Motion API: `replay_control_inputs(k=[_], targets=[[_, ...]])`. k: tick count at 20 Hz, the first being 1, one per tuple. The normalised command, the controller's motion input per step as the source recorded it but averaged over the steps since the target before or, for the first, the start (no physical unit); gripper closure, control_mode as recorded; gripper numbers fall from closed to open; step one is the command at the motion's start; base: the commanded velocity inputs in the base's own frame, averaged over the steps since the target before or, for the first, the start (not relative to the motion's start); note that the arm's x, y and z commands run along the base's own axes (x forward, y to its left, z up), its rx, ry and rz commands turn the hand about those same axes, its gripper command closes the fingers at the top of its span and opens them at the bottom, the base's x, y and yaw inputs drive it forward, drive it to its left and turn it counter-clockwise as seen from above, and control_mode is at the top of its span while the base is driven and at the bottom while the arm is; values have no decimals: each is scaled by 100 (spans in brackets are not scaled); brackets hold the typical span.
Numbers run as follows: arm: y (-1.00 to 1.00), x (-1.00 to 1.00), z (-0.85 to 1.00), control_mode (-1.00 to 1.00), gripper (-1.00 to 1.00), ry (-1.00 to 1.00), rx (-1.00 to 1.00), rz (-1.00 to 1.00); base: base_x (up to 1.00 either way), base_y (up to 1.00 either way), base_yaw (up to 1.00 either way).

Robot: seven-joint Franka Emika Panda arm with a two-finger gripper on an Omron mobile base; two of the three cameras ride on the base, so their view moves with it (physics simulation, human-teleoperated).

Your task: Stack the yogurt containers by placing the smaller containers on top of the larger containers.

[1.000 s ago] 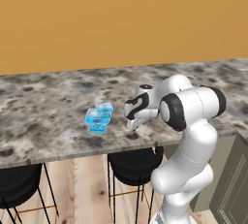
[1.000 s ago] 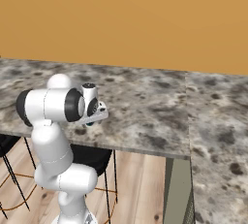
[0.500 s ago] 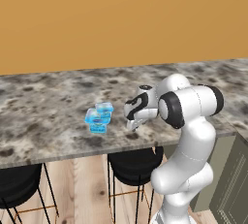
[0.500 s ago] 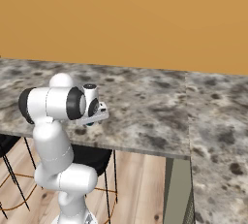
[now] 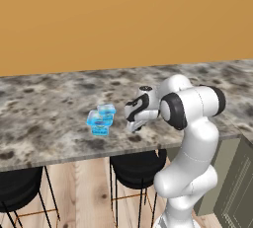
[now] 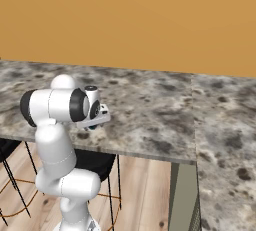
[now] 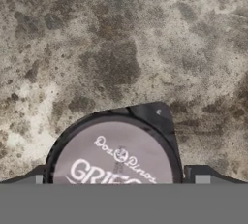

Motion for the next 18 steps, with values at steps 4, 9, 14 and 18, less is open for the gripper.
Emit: replay_control_inputs(k=[4,9,14,18], targets=[[8,3,-6,-100,-100,0,0,0,0,0,0],[3,6,-10,-100,100,0,0,0,0,0,0],[5,6,-7,-100,100,0,0,0,0,0,0],[4,0,-2,-100,100,0,0,0,0,0,0]])
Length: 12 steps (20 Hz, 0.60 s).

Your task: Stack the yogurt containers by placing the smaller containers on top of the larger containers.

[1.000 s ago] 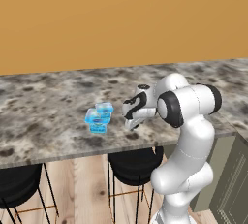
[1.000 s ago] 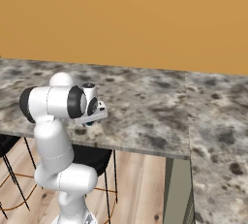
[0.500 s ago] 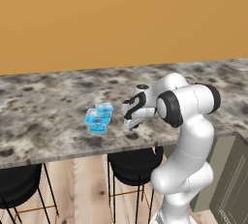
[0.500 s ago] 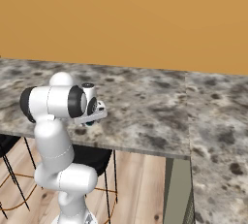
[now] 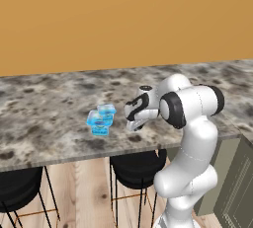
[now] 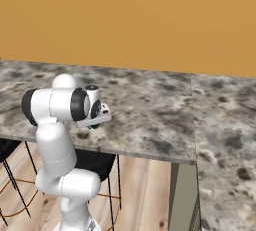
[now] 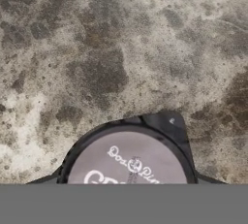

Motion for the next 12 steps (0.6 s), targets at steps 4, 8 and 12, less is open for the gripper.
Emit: replay_control_inputs(k=[4,8,12], targets=[[2,0,0,-100,100,0,0,0,0,0,0],[0,-15,23,-100,100,0,0,0,0,0,0],[0,-30,45,-100,100,-1,0,0,0,0,0]])
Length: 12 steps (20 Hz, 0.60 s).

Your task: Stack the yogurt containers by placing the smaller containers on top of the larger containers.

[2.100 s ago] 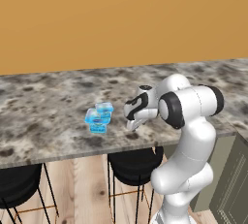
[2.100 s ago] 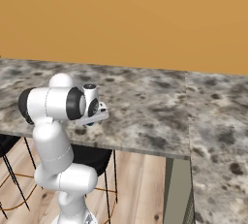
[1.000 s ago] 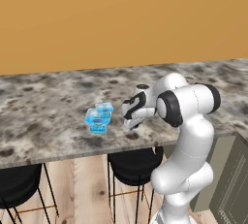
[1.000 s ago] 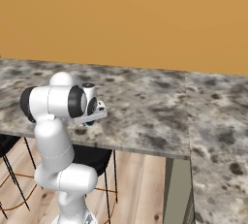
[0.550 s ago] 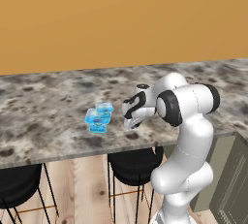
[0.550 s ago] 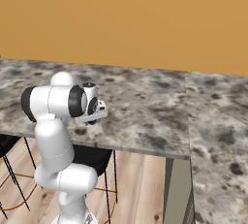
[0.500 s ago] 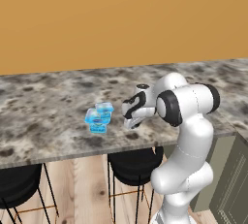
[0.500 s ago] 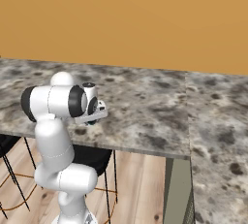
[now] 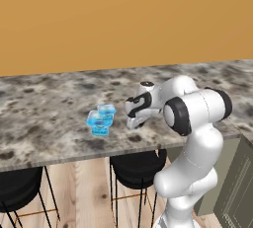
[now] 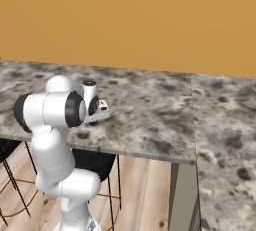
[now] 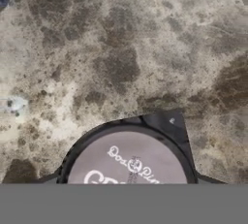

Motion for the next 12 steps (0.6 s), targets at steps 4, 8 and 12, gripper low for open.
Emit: replay_control_inputs(k=[4,8,12], targets=[[0,-38,51,-100,100,-5,0,0,0,0,0],[0,-44,52,-100,100,-5,0,0,0,0,0],[0,-43,55,-100,100,-4,0,0,0,0,0]])
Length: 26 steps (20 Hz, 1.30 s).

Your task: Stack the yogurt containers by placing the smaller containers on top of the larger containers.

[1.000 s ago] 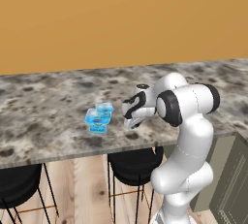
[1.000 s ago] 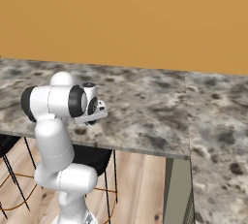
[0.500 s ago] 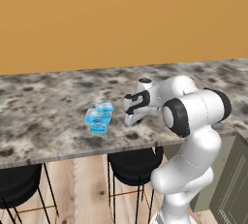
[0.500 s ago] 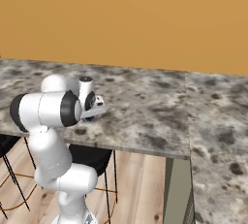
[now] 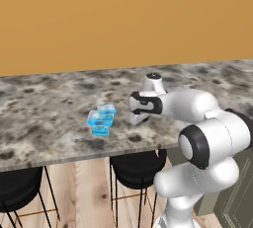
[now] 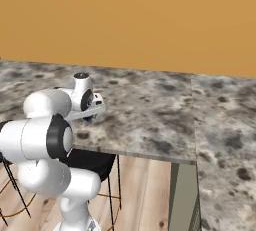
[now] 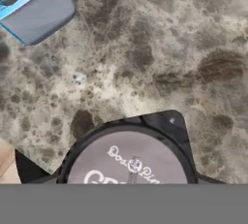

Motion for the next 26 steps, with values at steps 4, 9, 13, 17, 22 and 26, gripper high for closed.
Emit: replay_control_inputs(k=[4,9,13,17,22,26], targets=[[0,-35,49,-100,100,-4,0,0,0,0,0],[0,-31,43,-100,100,-6,0,0,0,0,0],[8,-23,36,-100,100,-8,0,0,0,0,0],[13,-15,27,-100,100,-11,2,0,0,0,0],[16,-4,14,-100,100,-12,4,0,0,0,0],[23,0,3,-100,100,-10,5,0,0,0,0]])
